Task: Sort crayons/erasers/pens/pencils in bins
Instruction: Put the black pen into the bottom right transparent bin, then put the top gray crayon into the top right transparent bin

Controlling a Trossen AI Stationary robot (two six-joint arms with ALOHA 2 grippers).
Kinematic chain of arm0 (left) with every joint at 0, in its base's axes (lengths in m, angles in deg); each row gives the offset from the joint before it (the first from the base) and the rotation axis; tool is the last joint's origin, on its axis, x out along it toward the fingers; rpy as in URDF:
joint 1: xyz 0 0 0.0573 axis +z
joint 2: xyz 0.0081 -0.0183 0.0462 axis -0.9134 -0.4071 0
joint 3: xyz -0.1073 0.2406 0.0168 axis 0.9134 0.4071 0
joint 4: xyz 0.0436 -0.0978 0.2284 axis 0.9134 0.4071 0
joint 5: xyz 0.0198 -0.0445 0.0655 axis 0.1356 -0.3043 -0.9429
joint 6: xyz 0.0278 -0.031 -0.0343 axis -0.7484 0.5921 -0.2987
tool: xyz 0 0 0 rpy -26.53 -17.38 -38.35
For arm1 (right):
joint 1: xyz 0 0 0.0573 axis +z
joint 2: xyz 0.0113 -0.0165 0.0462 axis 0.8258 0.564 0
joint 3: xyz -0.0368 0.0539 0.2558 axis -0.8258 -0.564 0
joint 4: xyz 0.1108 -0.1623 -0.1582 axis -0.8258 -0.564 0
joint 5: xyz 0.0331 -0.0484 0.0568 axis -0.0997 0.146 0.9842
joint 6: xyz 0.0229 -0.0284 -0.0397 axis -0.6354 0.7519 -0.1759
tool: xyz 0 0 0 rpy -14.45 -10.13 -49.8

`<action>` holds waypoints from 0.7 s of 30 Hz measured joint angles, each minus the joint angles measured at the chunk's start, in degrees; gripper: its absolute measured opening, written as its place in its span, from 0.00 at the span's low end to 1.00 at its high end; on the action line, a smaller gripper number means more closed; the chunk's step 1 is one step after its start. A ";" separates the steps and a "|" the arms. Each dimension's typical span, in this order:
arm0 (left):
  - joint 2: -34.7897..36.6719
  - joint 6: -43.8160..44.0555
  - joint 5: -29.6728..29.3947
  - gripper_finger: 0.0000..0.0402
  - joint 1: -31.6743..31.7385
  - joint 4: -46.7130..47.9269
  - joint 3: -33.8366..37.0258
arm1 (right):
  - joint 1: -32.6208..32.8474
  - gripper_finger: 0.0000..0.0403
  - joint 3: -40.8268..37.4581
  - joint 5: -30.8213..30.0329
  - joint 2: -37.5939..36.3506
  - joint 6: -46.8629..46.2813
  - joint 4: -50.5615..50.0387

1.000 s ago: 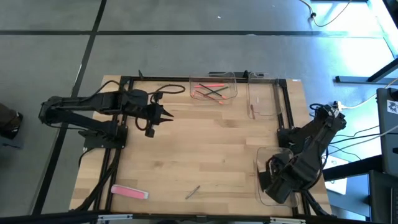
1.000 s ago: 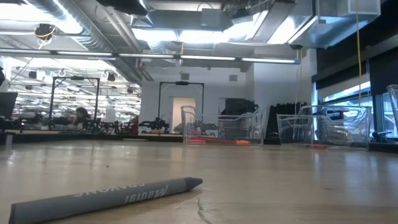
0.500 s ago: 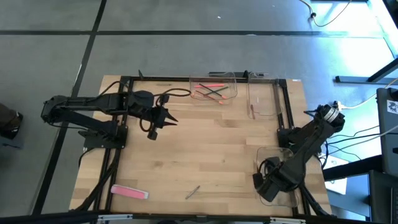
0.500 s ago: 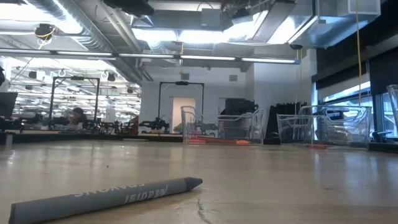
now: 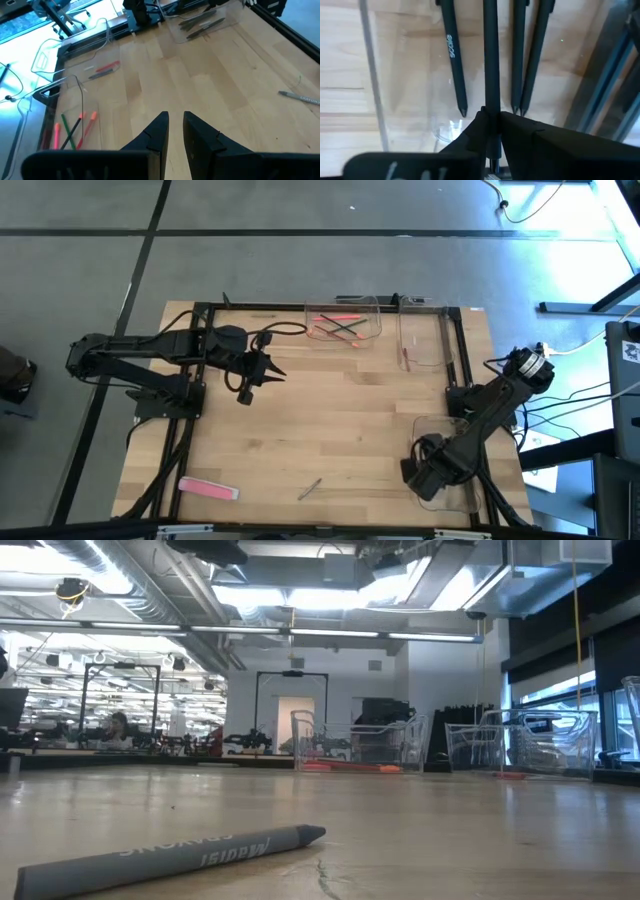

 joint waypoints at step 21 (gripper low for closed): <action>0.02 7.04 -9.74 0.12 1.89 2.12 0.00 | -0.51 0.31 3.41 -1.73 0.00 1.12 -6.62</action>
